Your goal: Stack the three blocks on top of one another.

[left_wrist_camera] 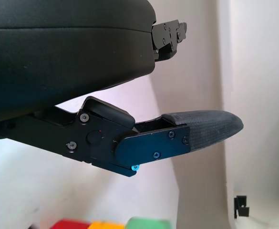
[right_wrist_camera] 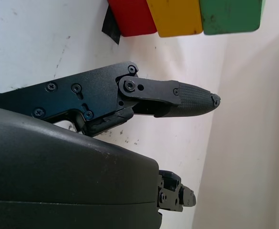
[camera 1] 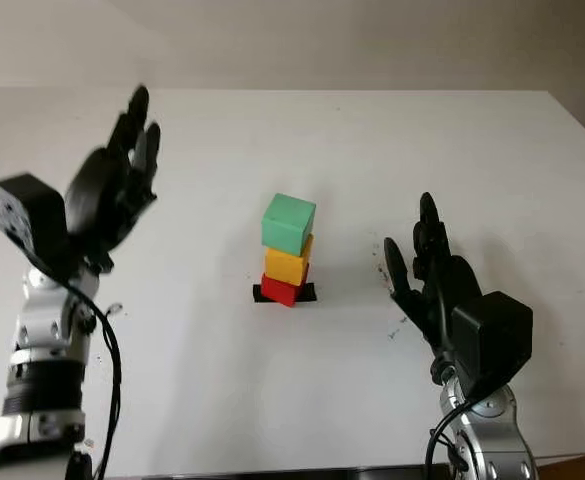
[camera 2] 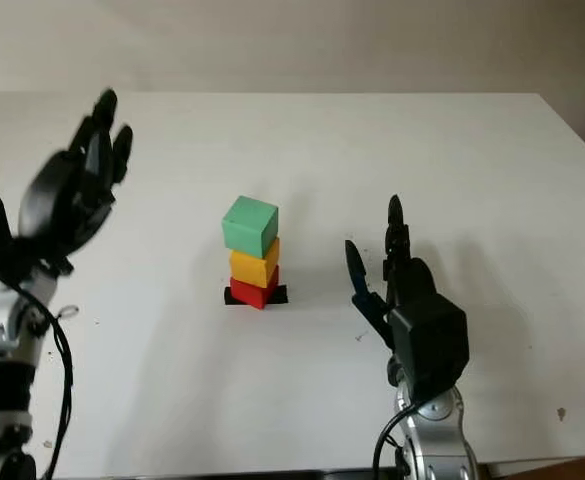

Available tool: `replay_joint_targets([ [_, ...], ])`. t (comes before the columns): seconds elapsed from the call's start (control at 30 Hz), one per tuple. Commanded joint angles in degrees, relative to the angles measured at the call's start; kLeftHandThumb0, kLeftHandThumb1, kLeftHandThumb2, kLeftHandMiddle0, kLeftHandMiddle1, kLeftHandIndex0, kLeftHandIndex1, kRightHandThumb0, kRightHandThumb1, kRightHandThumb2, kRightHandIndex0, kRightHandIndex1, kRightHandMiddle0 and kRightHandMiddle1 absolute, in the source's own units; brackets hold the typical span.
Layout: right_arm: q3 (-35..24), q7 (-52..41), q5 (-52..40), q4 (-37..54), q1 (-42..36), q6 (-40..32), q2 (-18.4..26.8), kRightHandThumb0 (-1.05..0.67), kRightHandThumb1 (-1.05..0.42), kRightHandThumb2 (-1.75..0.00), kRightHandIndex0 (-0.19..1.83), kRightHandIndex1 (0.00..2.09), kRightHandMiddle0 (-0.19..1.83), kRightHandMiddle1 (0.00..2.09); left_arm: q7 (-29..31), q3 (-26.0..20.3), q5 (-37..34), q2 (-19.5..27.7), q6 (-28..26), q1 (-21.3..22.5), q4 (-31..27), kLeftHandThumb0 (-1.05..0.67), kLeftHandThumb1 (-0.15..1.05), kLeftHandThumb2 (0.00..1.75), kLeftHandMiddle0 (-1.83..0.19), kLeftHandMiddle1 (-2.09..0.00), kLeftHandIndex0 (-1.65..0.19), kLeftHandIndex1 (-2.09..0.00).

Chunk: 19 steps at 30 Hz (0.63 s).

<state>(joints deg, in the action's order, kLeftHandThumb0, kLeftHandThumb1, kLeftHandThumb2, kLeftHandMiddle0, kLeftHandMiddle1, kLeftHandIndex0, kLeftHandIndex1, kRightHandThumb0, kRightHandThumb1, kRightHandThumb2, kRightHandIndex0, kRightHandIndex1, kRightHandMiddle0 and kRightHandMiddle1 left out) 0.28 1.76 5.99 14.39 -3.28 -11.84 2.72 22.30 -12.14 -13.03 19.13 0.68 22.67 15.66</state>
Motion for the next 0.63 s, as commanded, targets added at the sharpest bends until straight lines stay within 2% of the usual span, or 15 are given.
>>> replay_joint_targets([
  [0.0, -0.6, -0.1, -1.4, 1.6, 1.1, -0.8, -0.7, -0.68, -1.05, -0.50, -0.14, 0.04, -0.07, 0.05, 0.5, 0.7, -0.6, -1.1, 0.8, -2.5, -3.2, -0.83, 1.05, 0.66, 0.19, 0.00, 0.19, 0.00],
  [0.2, -0.8, -0.6, -3.3, 0.5, 2.9, -0.9, -1.1, -0.68, -1.05, -0.51, -0.17, 0.03, -0.12, 0.03, -0.4, 3.0, -0.2, -4.7, 2.3, -10.4, -9.2, -0.82, 1.05, 0.67, 0.19, 0.00, 0.19, 0.00],
  [0.4, -0.8, -0.5, -4.4, 0.7, 3.3, -1.5, -1.4, -0.65, -1.05, -0.54, -0.19, 0.04, -0.14, 0.04, -1.2, 4.0, -1.6, -7.5, 1.0, -14.8, -13.4, -0.82, 1.05, 0.65, 0.19, 0.00, 0.19, 0.00],
  [0.6, -0.9, -0.8, -4.6, 1.5, 2.9, -2.0, -0.9, -0.67, -1.05, -0.54, -0.19, 0.04, -0.15, 0.05, -3.3, 5.4, -1.3, -8.9, -1.6, -16.7, -17.2, -0.83, 1.05, 0.65, 0.19, 0.00, 0.19, 0.00],
])
